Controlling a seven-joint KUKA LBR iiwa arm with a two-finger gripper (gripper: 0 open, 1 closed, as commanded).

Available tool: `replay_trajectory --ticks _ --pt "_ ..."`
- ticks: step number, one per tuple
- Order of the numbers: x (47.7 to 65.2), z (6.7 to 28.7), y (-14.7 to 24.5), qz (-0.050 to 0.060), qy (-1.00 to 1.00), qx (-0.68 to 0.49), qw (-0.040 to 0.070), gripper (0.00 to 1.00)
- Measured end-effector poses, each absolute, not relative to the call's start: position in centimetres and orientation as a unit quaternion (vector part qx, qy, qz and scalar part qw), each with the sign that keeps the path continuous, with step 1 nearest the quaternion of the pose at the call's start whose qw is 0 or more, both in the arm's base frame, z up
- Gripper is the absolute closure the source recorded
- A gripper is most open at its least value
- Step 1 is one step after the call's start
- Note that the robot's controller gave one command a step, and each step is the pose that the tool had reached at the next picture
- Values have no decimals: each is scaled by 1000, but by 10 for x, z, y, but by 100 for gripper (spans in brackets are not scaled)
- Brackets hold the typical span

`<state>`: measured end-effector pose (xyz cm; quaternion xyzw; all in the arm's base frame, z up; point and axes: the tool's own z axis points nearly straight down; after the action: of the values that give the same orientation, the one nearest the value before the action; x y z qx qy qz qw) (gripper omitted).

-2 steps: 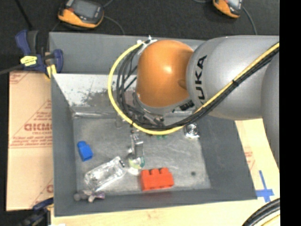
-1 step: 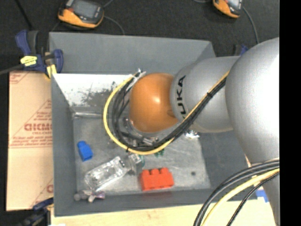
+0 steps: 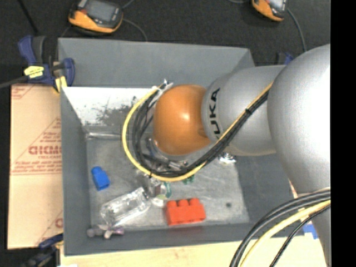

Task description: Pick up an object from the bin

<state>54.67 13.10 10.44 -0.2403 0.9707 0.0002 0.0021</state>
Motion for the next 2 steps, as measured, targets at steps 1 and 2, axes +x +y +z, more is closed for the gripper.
replay_trajectory --ticks 1,2 --pt "547 121 179 -11 968 -252 6 100" --pt "543 118 184 -4 968 -250 4 0"
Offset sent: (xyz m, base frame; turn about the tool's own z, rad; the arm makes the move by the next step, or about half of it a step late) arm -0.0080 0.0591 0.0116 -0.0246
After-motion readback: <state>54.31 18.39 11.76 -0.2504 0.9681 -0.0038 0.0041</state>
